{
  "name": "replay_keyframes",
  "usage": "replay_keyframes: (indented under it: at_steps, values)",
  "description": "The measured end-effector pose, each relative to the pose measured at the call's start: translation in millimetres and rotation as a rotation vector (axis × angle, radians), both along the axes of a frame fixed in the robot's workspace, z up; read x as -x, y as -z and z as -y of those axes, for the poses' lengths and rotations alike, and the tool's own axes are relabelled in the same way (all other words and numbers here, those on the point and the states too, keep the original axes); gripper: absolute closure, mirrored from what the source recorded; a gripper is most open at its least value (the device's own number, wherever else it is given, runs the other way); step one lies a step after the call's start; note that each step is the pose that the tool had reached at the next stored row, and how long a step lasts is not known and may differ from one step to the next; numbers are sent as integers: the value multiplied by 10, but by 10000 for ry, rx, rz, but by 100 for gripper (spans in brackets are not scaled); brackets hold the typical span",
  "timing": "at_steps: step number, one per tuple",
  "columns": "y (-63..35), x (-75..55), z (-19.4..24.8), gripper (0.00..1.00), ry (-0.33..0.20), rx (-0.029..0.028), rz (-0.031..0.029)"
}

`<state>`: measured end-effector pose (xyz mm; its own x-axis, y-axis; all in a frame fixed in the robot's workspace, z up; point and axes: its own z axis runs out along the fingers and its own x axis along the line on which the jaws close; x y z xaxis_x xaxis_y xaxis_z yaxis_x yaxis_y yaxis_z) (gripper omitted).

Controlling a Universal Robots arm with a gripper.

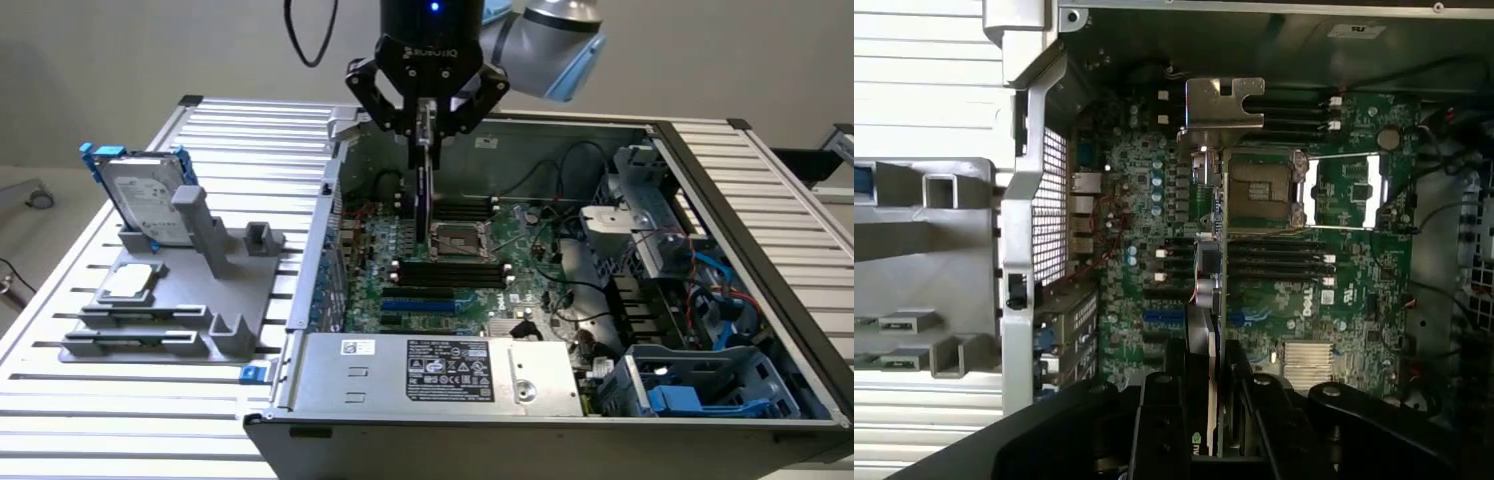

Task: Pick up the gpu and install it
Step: 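Pick up the gpu and move the gpu toward the slot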

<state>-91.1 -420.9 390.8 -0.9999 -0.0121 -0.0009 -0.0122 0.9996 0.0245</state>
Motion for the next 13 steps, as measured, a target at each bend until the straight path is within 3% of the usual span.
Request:
replay_keyframes:
  at_steps: [8,13]
  values:
    - [146,-130,-68,73,62,0,0]
    - [226,-232,-79,73,82,0,1]
